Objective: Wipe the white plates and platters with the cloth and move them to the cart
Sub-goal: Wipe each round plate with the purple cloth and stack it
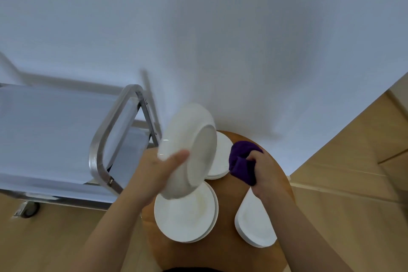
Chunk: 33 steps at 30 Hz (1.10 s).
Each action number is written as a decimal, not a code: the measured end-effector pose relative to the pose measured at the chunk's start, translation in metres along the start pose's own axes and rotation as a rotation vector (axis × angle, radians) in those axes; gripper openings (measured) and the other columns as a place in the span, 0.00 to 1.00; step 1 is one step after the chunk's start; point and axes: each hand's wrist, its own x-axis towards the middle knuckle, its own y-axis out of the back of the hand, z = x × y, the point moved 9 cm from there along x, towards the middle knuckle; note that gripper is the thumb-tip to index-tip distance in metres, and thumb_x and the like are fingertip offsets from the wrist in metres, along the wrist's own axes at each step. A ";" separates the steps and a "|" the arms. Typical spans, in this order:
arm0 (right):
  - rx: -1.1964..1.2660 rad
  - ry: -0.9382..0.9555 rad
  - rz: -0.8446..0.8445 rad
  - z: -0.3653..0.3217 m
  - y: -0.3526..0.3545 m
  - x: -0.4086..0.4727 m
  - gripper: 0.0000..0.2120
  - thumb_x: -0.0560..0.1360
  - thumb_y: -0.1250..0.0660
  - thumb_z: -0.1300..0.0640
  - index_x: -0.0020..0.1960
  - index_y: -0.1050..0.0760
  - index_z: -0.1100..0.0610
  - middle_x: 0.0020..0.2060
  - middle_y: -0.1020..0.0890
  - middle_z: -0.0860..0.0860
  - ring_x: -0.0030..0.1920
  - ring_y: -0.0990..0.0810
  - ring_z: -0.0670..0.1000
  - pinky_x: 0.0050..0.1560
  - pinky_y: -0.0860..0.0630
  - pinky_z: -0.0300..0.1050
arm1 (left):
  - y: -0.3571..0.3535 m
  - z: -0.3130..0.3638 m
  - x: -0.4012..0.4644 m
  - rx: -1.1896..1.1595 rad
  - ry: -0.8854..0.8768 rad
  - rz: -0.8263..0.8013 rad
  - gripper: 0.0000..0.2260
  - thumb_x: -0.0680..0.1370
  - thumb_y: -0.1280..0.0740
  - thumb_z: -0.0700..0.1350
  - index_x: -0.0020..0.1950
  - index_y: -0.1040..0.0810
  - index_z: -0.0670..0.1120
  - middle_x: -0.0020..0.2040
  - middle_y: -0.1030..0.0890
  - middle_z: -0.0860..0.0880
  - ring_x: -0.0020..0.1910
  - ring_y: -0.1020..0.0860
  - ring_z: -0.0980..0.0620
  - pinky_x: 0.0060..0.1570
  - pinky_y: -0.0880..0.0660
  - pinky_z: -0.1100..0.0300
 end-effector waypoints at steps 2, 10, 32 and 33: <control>0.077 -0.105 -0.134 -0.004 -0.014 -0.004 0.08 0.69 0.33 0.55 0.47 0.22 0.55 0.43 0.18 0.56 0.41 0.19 0.57 0.35 0.22 0.48 | -0.029 0.003 -0.001 0.513 -0.163 -0.097 0.13 0.72 0.33 0.59 0.35 0.23 0.51 0.24 0.24 0.56 0.23 0.27 0.61 0.24 0.32 0.72; -0.274 -0.293 -0.147 0.014 -0.007 0.009 0.15 0.69 0.31 0.59 0.54 0.25 0.58 0.41 0.17 0.57 0.42 0.19 0.57 0.33 0.21 0.48 | -0.106 -0.044 -0.009 1.435 -0.636 -0.417 0.21 0.81 0.48 0.57 0.73 0.40 0.53 0.63 0.25 0.48 0.52 0.21 0.48 0.43 0.29 0.57; -1.270 -0.002 0.074 0.049 0.033 0.163 0.11 0.74 0.35 0.50 0.51 0.35 0.51 0.42 0.26 0.48 0.43 0.26 0.49 0.39 0.31 0.42 | -0.067 -0.223 0.136 -0.105 0.694 0.017 0.06 0.78 0.37 0.33 0.52 0.25 0.41 0.49 0.23 0.46 0.41 0.24 0.51 0.29 0.26 0.64; -1.313 0.005 0.074 0.051 0.031 0.171 0.11 0.75 0.37 0.49 0.51 0.36 0.52 0.42 0.27 0.48 0.44 0.26 0.50 0.39 0.31 0.42 | -0.068 -0.225 0.144 -0.097 0.690 0.035 0.06 0.78 0.37 0.33 0.52 0.25 0.42 0.49 0.23 0.46 0.41 0.24 0.51 0.29 0.26 0.64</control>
